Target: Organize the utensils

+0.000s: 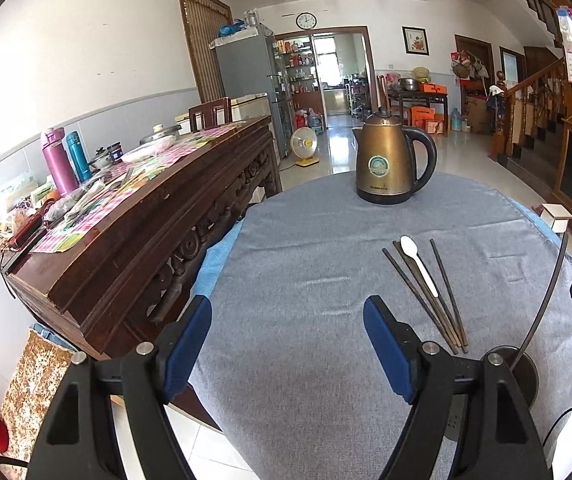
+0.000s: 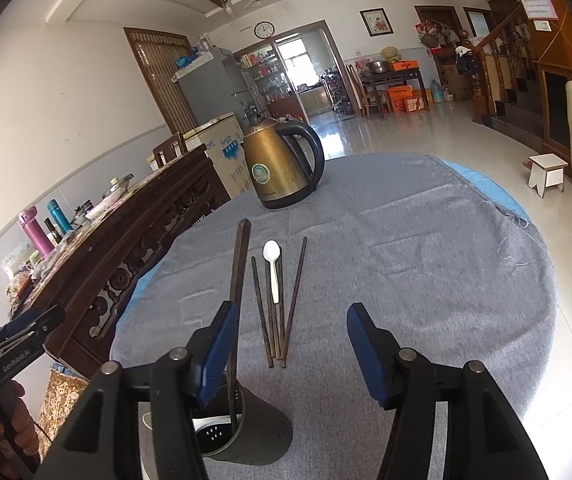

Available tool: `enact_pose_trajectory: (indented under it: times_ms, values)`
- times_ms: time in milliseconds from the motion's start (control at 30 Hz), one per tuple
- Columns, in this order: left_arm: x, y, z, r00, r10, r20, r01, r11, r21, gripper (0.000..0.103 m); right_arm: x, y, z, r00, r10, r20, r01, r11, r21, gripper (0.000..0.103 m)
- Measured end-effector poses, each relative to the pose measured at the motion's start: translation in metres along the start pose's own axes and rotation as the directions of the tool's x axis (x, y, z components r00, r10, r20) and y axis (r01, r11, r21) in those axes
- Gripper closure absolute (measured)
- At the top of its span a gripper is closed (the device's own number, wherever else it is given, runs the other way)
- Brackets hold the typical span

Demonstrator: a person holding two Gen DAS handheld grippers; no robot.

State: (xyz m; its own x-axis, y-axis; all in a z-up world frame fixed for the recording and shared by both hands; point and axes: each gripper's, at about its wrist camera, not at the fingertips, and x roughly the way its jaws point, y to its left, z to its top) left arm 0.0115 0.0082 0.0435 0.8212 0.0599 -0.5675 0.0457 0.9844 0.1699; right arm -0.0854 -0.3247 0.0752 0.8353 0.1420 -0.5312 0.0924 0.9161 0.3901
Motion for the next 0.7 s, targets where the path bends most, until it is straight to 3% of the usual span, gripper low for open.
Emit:
enact_pose_trajectory:
  times_ms: [700]
  values:
    - [0.038,-0.016,-0.008,0.996,-0.017,-0.086,0.019,1.000,0.019,0.024,0.022,-0.027,-0.005,0.998,-0.034,-0.047,0.036,0.998,0.043,0.042]
